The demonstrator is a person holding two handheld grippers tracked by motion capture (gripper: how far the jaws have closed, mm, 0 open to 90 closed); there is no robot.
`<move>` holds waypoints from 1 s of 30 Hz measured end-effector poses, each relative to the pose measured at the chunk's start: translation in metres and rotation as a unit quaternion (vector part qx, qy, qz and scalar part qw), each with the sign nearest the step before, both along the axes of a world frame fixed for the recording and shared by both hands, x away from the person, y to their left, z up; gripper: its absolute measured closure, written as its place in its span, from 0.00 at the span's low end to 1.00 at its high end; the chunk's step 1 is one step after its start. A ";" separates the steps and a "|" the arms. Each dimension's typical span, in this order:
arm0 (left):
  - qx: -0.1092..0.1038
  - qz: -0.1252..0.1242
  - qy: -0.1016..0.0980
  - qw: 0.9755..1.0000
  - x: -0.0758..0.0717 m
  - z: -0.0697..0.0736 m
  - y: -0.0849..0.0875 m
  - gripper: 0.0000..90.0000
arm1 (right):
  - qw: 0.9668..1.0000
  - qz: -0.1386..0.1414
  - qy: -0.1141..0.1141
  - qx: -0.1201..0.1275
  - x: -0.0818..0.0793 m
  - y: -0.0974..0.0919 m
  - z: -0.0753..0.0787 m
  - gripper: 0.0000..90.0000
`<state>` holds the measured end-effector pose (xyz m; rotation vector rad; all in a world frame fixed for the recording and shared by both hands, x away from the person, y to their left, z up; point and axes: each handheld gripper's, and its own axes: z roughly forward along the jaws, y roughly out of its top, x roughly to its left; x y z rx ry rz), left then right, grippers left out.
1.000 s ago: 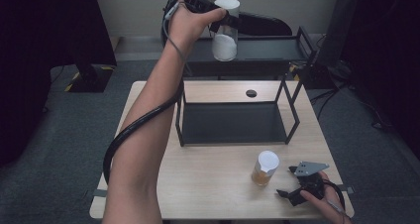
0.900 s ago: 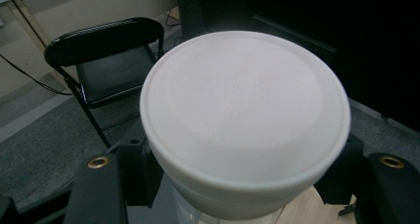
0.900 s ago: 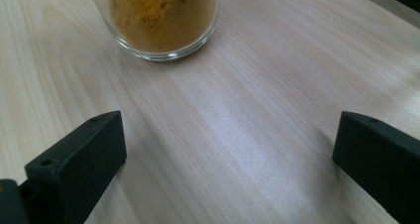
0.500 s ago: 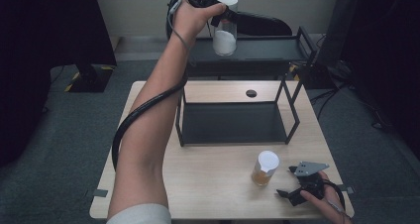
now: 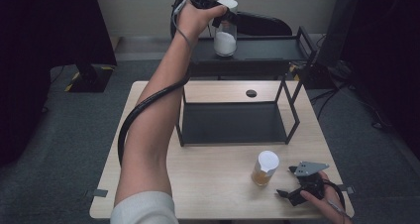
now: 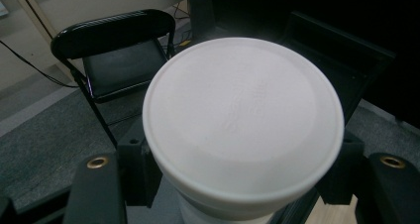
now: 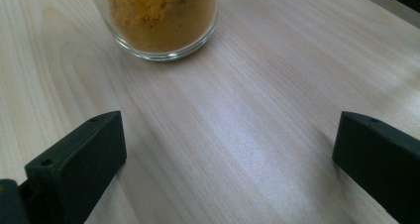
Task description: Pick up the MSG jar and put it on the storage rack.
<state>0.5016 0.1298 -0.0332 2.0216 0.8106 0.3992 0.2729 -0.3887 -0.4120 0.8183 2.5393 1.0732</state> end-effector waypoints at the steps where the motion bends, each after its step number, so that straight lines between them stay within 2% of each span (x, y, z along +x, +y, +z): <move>1: 0.000 0.000 0.000 1.000 0.000 0.000 0.000 0.38 | 1.000 0.000 0.000 0.000 0.000 0.000 0.000 0.00; 9: 0.002 0.002 -0.004 1.000 -0.001 -0.003 -0.001 0.37 | 1.000 0.000 0.000 0.000 0.000 0.000 0.000 0.00; 15: 0.015 -0.004 -0.005 1.000 -0.001 0.000 -0.006 0.37 | 1.000 0.000 0.000 0.000 0.000 0.000 0.000 0.00; 26: 0.013 -0.003 -0.011 1.000 -0.006 -0.004 -0.006 0.37 | 1.000 -0.001 0.000 0.000 0.000 0.000 0.000 0.00; 30: 0.010 0.007 -0.015 1.000 -0.010 -0.005 -0.006 0.31 | 1.000 -0.001 0.000 0.000 0.000 0.000 0.000 0.00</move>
